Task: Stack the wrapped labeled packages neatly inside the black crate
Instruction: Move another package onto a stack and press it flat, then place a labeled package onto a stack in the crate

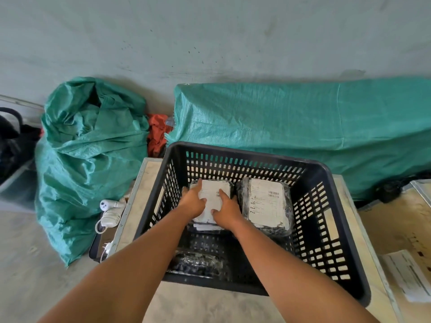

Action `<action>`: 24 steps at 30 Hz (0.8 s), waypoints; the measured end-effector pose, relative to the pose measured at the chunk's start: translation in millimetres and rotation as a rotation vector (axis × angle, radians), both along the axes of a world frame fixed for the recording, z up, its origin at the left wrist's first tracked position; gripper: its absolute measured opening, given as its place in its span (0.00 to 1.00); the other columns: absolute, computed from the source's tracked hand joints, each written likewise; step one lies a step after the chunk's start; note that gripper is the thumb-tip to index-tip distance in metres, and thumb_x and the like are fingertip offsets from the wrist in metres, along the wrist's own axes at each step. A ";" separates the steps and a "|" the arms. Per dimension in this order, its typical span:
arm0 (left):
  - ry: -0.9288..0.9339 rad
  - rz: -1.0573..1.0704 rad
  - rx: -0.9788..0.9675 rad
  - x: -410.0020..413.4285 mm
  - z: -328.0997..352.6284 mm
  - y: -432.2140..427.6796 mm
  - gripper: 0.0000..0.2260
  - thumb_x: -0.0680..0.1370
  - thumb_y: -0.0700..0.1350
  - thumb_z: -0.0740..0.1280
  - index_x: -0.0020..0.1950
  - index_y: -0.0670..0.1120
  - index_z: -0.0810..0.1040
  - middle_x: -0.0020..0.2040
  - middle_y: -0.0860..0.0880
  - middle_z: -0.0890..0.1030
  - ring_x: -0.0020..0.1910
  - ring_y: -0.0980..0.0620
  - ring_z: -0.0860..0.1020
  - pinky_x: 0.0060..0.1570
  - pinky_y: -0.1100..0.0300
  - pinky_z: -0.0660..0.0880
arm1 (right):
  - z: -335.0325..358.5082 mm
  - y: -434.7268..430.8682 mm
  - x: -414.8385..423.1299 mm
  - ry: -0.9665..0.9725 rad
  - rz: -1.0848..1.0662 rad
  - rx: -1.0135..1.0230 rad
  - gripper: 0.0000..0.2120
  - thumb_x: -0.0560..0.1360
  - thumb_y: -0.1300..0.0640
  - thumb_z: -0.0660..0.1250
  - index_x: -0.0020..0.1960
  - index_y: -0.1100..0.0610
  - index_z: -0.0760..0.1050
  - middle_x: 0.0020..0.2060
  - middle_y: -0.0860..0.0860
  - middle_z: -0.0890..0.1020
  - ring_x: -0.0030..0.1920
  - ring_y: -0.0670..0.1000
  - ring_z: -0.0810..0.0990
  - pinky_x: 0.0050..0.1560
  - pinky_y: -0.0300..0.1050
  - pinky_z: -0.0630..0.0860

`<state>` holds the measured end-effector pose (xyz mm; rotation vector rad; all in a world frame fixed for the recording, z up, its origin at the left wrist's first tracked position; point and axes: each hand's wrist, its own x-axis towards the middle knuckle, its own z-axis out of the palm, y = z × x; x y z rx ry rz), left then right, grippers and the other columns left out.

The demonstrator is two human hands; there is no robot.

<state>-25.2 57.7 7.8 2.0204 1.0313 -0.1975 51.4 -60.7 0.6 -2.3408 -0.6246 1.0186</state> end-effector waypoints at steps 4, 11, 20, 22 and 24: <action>-0.127 -0.099 0.074 -11.7 39.3 1.6 0.29 0.82 0.47 0.66 0.81 0.55 0.60 0.82 0.42 0.55 0.77 0.42 0.64 0.63 0.59 0.67 | 16.6 -14.8 0.2 -0.061 0.113 0.073 0.34 0.81 0.55 0.67 0.83 0.50 0.57 0.81 0.59 0.59 0.77 0.60 0.65 0.73 0.48 0.64; -0.009 -0.413 -0.006 -79.2 78.0 -10.0 0.19 0.79 0.40 0.70 0.69 0.51 0.79 0.65 0.51 0.80 0.56 0.54 0.82 0.60 0.54 0.78 | 29.8 -60.5 -5.5 0.123 0.266 0.191 0.20 0.77 0.59 0.73 0.66 0.45 0.78 0.68 0.48 0.78 0.67 0.50 0.76 0.56 0.42 0.75; 0.277 -0.594 -0.010 -108.8 56.8 -43.8 0.23 0.72 0.39 0.76 0.67 0.49 0.81 0.55 0.50 0.85 0.54 0.49 0.81 0.61 0.49 0.75 | 30.3 -78.5 -23.2 0.224 0.529 0.083 0.19 0.73 0.43 0.76 0.62 0.46 0.80 0.66 0.52 0.81 0.63 0.50 0.79 0.58 0.44 0.73; 0.295 -0.587 -0.008 -107.8 55.7 -43.0 0.25 0.72 0.38 0.76 0.69 0.51 0.80 0.57 0.50 0.84 0.55 0.49 0.81 0.62 0.50 0.75 | 30.6 -78.5 -25.8 0.184 0.581 0.039 0.29 0.66 0.42 0.82 0.64 0.45 0.78 0.66 0.51 0.79 0.65 0.51 0.78 0.62 0.48 0.74; 0.320 -0.606 0.009 -106.0 54.9 -40.5 0.25 0.72 0.39 0.76 0.68 0.51 0.80 0.56 0.49 0.84 0.55 0.48 0.80 0.60 0.52 0.75 | 28.8 -78.8 -29.3 0.147 0.604 0.021 0.32 0.64 0.51 0.84 0.66 0.47 0.77 0.65 0.52 0.80 0.62 0.53 0.80 0.62 0.50 0.77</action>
